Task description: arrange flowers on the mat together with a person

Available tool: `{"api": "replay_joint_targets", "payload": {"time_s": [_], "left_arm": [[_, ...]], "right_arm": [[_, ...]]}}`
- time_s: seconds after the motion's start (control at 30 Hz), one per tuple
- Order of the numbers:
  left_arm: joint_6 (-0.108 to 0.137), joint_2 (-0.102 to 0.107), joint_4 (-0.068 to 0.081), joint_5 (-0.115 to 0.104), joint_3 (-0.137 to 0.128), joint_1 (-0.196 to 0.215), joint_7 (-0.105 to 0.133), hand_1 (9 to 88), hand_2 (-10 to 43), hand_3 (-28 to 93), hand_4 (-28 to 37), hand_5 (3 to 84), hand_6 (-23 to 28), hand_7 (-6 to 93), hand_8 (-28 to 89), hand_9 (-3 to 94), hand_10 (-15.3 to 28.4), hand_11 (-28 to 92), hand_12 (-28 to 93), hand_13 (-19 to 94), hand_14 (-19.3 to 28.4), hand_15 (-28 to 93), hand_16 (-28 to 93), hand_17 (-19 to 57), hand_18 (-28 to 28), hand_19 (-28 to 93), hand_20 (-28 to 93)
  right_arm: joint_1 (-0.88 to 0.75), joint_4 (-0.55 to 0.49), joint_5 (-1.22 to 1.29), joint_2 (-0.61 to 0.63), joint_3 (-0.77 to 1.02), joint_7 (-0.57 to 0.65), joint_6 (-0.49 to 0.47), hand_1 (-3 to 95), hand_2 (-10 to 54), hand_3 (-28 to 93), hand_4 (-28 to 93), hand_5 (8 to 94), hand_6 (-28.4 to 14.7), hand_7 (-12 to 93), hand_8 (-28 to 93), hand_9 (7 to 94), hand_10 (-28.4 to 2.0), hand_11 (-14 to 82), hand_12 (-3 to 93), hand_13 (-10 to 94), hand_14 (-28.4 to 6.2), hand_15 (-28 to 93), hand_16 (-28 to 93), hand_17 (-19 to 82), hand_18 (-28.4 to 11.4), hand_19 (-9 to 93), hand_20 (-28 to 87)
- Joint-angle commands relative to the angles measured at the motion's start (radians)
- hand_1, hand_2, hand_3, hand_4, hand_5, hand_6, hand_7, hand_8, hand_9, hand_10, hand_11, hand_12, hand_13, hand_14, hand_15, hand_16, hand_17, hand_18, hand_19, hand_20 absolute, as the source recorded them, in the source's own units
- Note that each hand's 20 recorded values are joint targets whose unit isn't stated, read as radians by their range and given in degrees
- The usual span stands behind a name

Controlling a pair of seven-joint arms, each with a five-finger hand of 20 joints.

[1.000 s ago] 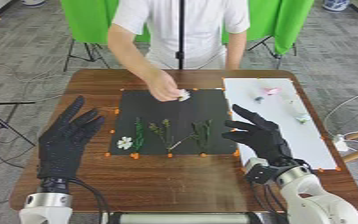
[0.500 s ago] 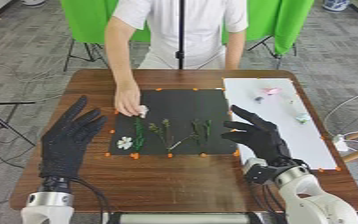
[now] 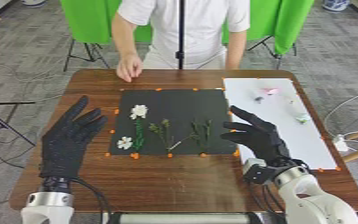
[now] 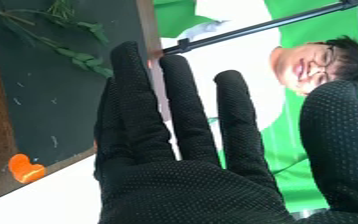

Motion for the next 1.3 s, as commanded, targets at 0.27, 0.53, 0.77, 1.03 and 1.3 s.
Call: {"api": "replay_joint_targets", "payload": {"time_s": [0.27,0.53,0.77,1.03,1.3], "left_arm": [[0.011,0.017,0.002,-0.009,0.011,0.005,0.017,22.3,9.2,78,-28.2,35.8,8.5,11.2,-10,36.2,21.1,24,9,27,27.4,48,-10,-7.4,23.9,59,4],[0.013,0.029,0.004,-0.013,0.019,-0.006,0.028,22.4,9.2,78,-28.2,35.8,8.6,11.1,-10,36.2,21.1,24,9,27,27.3,48,-10,-7.4,23.9,59,4],[0.007,0.024,0.001,-0.004,0.019,-0.007,0.011,22.5,9.2,78,-28.2,35.8,8.6,11.2,-10,36.2,21.2,24,9,27,27.3,48,-10,-7.4,23.9,59,4],[0.013,0.03,-0.001,-0.009,0.023,-0.008,0.025,22.5,9.2,78,-28.2,35.8,8.6,11.1,-10,36.1,21.2,24,9,27,27.3,48,-10,-7.4,23.9,59,4],[0.014,0.035,0.003,-0.012,0.033,-0.021,0.034,22.5,9.2,78,-28.2,35.8,8.7,11.2,-10,36.1,21.2,24,9,27,27.3,48,-10,-7.4,23.9,59,4]], "right_arm": [[0.036,-0.023,-0.121,0.068,0.014,0.001,0.193,17.1,8.6,81,-28,42.3,1.4,13,-14,54.9,-17.7,13.1,11.2,48,-20.5,38,12,7,-19.3,53,17],[0.093,-0.032,-0.342,0.196,0.0,0.139,0.495,20.6,5.8,82,-28,45.0,0.8,14,-14,59.7,-17.9,17.3,11.6,54,-19.0,46,10,12,-21.1,64,18],[0.18,0.01,-0.77,0.327,-0.072,0.428,0.617,22.4,5.0,80,-28,48.1,-0.7,13,-13,69.1,-18.6,21.4,11.8,63,-18.1,49,8,17,-22.1,70,14],[0.296,0.128,-1.121,0.42,-0.164,0.7,0.498,24.7,3.2,80,-28,48.9,-0.8,12,-13,72.8,-18.2,19.5,11.6,70,-16.2,46,9,19,-22.7,73,9],[0.468,0.296,-1.166,0.477,-0.284,0.792,0.362,26.3,-0.2,79,-28,47.6,-1.1,11,-13,73.9,-18.3,17.2,11.6,73,-15.1,44,11,20,-23.1,76,2]]}}
